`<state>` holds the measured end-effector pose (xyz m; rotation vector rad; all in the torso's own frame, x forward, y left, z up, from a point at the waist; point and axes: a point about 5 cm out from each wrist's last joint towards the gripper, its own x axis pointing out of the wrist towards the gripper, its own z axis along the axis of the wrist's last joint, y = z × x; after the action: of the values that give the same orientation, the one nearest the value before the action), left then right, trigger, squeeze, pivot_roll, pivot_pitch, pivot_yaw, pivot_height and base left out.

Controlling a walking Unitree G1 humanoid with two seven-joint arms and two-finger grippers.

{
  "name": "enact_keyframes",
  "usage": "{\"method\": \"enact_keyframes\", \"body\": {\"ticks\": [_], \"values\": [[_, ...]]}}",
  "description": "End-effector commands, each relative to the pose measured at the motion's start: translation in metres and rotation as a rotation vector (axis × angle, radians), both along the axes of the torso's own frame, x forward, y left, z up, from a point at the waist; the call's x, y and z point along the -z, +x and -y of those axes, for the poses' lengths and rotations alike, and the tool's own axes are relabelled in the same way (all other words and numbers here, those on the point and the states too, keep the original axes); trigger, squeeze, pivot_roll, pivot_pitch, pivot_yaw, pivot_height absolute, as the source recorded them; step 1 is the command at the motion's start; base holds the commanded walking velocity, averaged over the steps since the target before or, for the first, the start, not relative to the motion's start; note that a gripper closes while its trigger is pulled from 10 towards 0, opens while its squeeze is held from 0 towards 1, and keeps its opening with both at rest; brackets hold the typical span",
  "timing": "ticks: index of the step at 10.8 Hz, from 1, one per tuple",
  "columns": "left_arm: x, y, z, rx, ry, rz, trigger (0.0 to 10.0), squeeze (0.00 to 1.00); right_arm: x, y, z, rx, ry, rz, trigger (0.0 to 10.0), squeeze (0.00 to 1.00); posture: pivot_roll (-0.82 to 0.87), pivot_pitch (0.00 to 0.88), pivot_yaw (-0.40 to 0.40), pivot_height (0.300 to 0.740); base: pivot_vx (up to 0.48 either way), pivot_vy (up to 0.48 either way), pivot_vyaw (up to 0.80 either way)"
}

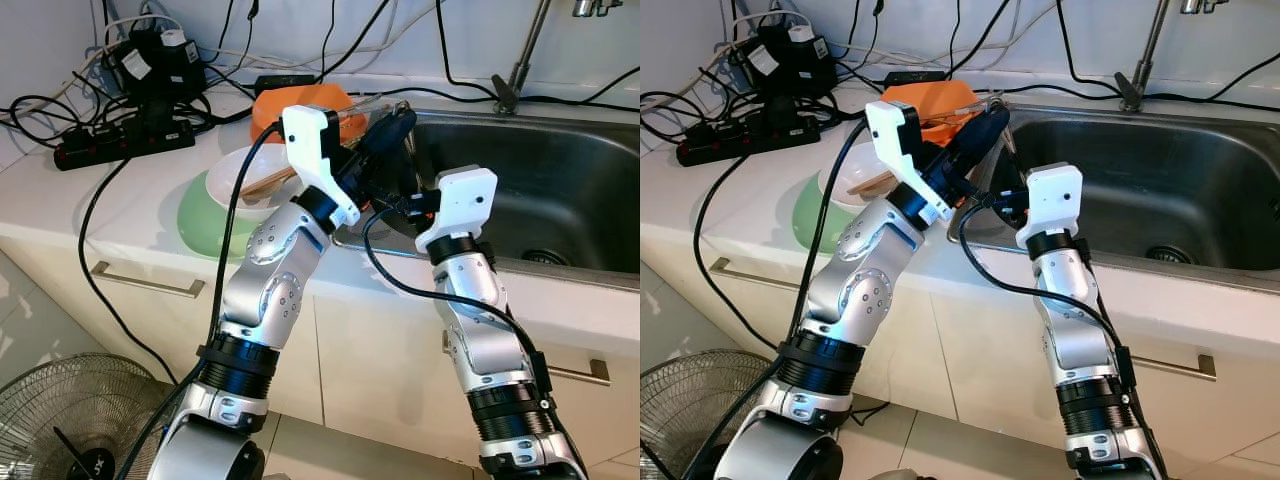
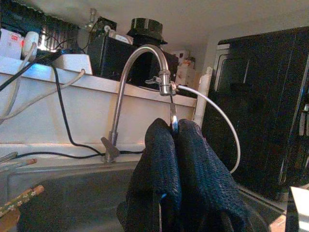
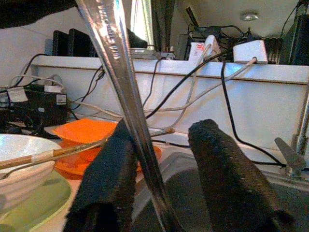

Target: Kitchen organization

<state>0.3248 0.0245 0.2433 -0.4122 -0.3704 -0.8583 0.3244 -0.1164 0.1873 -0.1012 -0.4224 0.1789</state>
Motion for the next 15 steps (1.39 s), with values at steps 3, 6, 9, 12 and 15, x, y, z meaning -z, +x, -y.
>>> {"method": "enact_keyframes", "body": {"ticks": [3, 6, 9, 12, 15], "values": [[-0.001, -0.002, -0.001, -0.006, 0.004, 0.011, 10.0, 0.0, -0.005, -0.001, -0.006, -0.03, 0.011, 0.022, 0.0, 0.0, 0.03, 0.0, 0.102, 0.74, 0.0, 0.0, 0.0], [0.002, 0.001, 0.0, -0.038, 0.029, 0.003, 10.0, 0.0, -0.004, 0.0, -0.005, -0.034, 0.008, 0.019, 0.0, 0.0, 0.03, 0.0, 0.097, 0.74, 0.0, 0.0, 0.0], [0.008, 0.004, 0.0, -0.068, 0.074, -0.008, 10.0, 1.0, -0.004, 0.001, -0.005, -0.029, 0.012, 0.02, 0.0, 0.0, 0.03, 0.0, 0.094, 0.74, 0.0, 0.0, 0.0], [0.006, 0.002, -0.003, -0.077, 0.065, -0.002, 10.0, 1.0, -0.005, 0.003, -0.003, -0.011, 0.013, 0.021, 0.0, 0.0, 0.03, 0.0, 0.093, 0.74, 0.0, 0.0, 0.0], [0.025, -0.002, -0.02, -0.11, 0.113, -0.042, 10.0, 0.0, -0.004, 0.017, 0.018, 0.08, -0.007, 0.017, 0.0, 0.0, 0.04, 0.0, 0.094, 0.74, 0.0, 0.0, 0.0]]}}
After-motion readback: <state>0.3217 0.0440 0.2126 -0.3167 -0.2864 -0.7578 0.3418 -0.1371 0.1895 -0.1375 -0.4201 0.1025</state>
